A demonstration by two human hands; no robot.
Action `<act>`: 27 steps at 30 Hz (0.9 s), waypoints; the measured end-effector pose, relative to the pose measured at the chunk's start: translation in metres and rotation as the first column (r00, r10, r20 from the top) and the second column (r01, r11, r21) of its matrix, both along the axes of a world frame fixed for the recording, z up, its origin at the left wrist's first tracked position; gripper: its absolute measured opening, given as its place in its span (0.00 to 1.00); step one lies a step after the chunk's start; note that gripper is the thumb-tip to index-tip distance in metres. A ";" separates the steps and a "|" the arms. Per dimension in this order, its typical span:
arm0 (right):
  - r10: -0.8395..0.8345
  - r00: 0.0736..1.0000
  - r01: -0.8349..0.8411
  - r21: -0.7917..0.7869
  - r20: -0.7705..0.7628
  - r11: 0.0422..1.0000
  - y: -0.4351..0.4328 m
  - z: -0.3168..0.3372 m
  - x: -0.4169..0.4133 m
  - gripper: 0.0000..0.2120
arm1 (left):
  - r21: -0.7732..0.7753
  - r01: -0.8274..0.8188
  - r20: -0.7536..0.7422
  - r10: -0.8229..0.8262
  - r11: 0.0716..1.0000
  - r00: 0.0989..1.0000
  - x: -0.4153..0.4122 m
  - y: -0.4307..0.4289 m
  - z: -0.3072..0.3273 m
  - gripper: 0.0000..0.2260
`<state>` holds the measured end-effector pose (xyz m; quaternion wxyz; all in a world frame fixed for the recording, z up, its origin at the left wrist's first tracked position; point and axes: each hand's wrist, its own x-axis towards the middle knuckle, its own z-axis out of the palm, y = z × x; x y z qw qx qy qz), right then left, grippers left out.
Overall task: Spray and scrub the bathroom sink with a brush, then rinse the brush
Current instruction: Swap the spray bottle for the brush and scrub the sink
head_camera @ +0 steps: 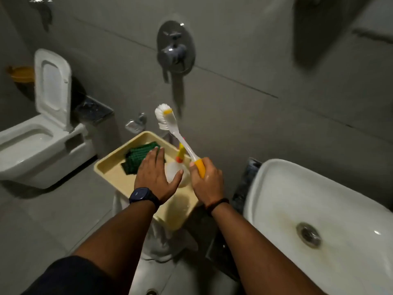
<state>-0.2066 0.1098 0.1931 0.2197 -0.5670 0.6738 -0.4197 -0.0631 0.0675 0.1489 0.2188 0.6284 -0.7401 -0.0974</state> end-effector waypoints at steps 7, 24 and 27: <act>-0.343 0.939 0.337 -0.111 -0.033 0.935 0.136 0.053 -0.139 0.14 | 0.081 0.432 0.017 -0.435 0.898 0.900 -0.150 0.091 0.048 0.39; 0.041 0.815 0.380 0.585 -0.578 0.717 0.212 0.016 -0.244 0.21 | 0.270 0.331 0.241 -0.397 0.904 0.886 -0.227 0.116 -0.013 0.45; -0.010 0.829 0.409 0.593 -0.560 0.694 0.189 0.005 -0.249 0.21 | 0.245 0.379 0.276 -0.438 0.893 0.855 -0.236 0.114 -0.015 0.45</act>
